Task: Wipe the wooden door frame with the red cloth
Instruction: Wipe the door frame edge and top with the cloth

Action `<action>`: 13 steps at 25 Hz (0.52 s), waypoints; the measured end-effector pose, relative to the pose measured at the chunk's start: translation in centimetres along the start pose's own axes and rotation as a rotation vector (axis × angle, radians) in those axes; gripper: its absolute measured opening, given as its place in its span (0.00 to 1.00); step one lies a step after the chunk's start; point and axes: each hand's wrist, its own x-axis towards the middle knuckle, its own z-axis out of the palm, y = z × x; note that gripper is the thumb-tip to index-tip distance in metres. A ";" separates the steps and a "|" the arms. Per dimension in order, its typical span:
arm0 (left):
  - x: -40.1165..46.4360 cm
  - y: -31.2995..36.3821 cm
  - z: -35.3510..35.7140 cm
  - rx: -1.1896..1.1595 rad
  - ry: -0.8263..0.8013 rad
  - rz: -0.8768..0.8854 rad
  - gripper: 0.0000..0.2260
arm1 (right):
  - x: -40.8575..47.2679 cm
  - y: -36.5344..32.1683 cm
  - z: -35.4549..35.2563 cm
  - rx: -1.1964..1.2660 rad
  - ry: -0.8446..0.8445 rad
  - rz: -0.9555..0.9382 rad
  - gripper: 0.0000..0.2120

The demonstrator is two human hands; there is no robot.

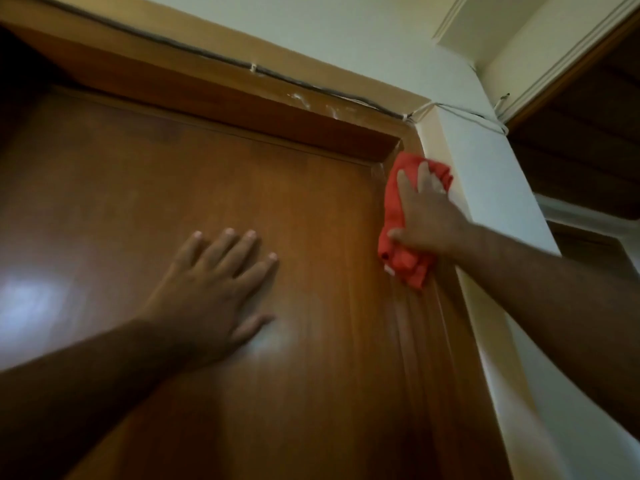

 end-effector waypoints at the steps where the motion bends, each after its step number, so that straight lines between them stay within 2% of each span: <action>1: 0.0 -2.5 0.0 0.024 0.008 -0.067 0.35 | 2.8 -0.1 -0.5 0.040 0.045 0.010 0.47; 3: -0.8 -7.5 0.2 0.041 0.013 -0.224 0.37 | 7.5 -0.1 -1.4 0.199 0.162 0.037 0.39; 5: -1.9 -10.6 1.0 0.033 0.022 -0.351 0.36 | 10.2 0.1 -2.3 0.415 0.196 0.073 0.34; 6: -2.2 -11.2 1.5 0.024 0.024 -0.385 0.36 | 10.8 0.1 -2.6 0.465 0.199 0.110 0.30; 8: -2.0 -11.2 2.0 0.005 0.030 -0.386 0.36 | 11.5 -1.2 -2.6 0.400 0.225 0.123 0.24; 12: -2.1 -11.2 1.7 -0.031 0.044 -0.364 0.36 | 11.3 -10.8 -3.3 0.397 0.328 -0.121 0.17; 13: -2.2 -11.3 1.5 -0.045 0.042 -0.364 0.37 | 11.3 -13.2 -3.5 0.409 0.334 -0.176 0.18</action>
